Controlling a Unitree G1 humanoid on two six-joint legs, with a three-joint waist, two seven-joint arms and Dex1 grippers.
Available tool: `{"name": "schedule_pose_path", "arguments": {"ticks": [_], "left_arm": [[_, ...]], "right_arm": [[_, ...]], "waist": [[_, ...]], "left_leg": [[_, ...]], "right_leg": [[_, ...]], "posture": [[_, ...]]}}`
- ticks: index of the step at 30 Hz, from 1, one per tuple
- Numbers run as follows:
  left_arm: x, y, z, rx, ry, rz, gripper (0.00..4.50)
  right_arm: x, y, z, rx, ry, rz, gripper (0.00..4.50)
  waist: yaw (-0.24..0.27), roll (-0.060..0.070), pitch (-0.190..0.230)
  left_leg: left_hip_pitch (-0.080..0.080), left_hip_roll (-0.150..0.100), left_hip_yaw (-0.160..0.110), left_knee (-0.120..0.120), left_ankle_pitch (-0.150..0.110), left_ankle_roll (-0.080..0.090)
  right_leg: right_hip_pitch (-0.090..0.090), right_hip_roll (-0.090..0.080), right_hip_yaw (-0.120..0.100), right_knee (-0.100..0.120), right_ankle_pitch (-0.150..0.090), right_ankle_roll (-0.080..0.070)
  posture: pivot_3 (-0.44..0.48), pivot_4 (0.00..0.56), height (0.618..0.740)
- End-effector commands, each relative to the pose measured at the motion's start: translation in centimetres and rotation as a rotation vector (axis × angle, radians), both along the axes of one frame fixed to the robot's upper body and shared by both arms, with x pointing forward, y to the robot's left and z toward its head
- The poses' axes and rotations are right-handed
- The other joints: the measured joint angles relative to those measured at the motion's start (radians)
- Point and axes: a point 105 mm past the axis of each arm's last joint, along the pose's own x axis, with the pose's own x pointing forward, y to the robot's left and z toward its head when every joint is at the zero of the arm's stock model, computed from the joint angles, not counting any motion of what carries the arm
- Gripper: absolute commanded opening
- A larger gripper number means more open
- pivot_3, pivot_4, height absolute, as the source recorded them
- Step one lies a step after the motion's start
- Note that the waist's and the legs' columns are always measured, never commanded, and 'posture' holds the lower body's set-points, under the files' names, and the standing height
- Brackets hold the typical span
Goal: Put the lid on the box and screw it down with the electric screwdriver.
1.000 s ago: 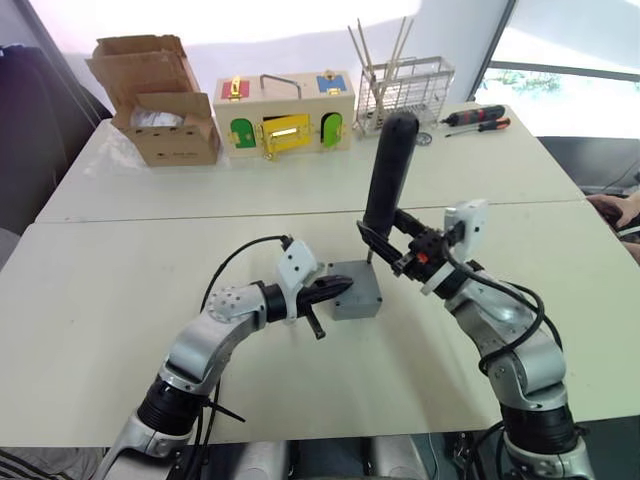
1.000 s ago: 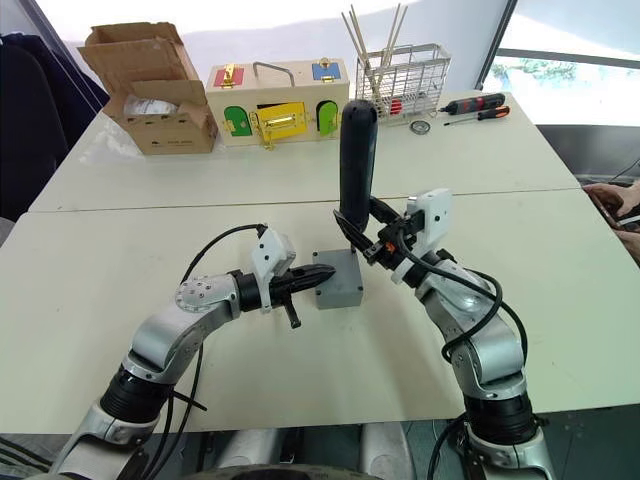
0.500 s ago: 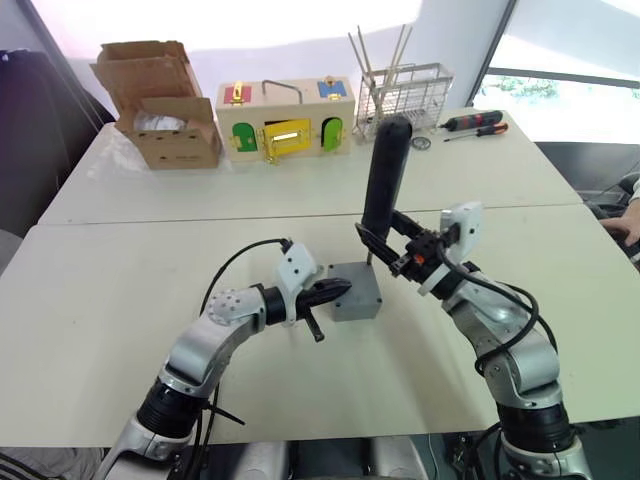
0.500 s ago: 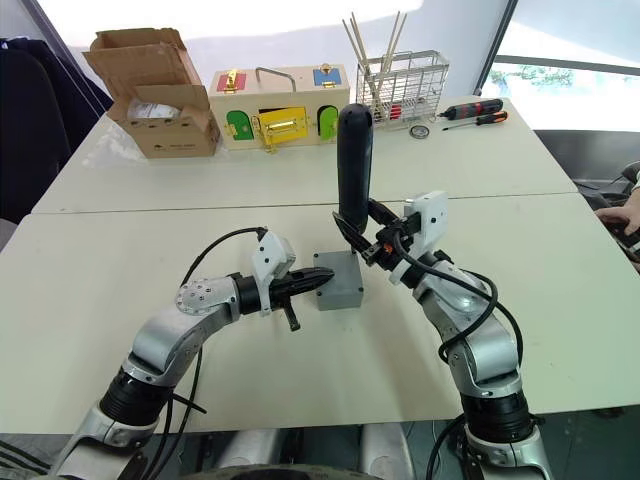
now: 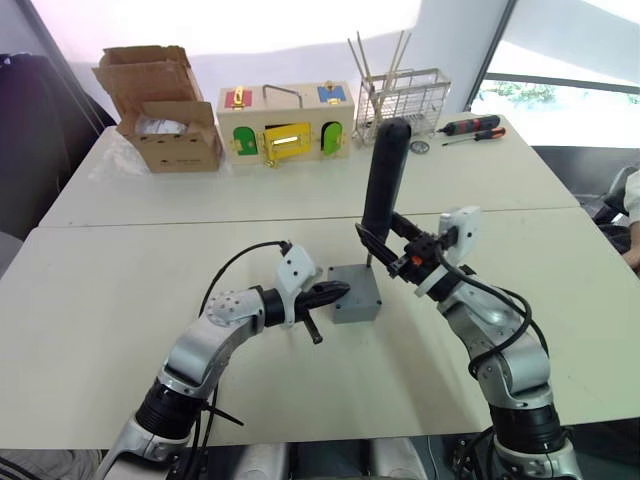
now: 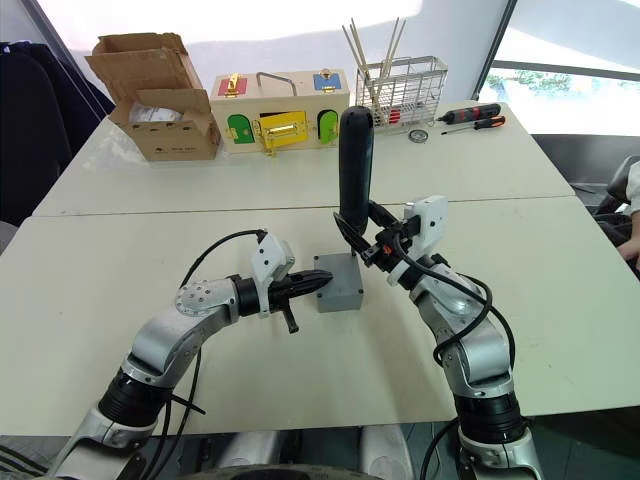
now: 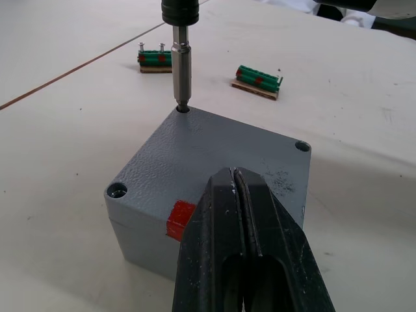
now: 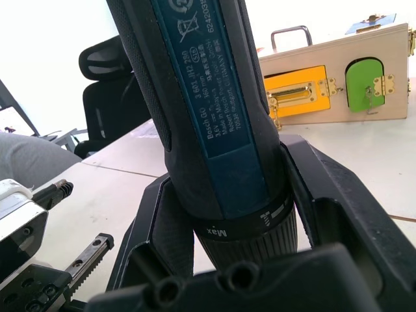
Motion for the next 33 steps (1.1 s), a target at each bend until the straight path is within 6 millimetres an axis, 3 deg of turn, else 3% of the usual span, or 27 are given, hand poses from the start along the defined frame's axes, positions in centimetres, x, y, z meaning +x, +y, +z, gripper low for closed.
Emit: {"name": "schedule_pose_path", "arguments": {"ticks": [1,22,33], "left_arm": [[-0.1,0.0,-0.2,0.01,0.009,0.002,0.0],[-0.1,-0.4,-0.7,0.002,0.016,0.016,0.0],[0.0,-0.3,-0.8,0.004,0.014,0.019,0.0]], "right_arm": [[-0.2,0.2,-5.3,-0.024,0.213,0.008,1.8],[0.0,-1.1,-6.8,-0.016,0.244,-0.053,1.8],[0.1,-1.1,-6.6,-0.019,0.232,-0.056,1.8]], "waist": [[0.0,0.0,0.0],[0.003,-0.001,-0.001],[0.003,-0.002,-0.002]], "left_leg": [[0.0,0.0,0.0,0.0,0.0,0.0],[0.0,0.0,-0.001,-0.001,0.0,0.0],[0.001,0.0,-0.002,-0.001,0.0,0.0]], "right_leg": [[0.0,0.0,0.0,0.0,0.0,0.0],[0.001,-0.001,0.0,-0.001,0.0,0.0],[0.002,-0.001,-0.001,-0.002,-0.001,0.0]], "posture": [[0.0,0.15,0.734],[0.0,0.15,0.734],[0.0,0.15,0.734]]}}
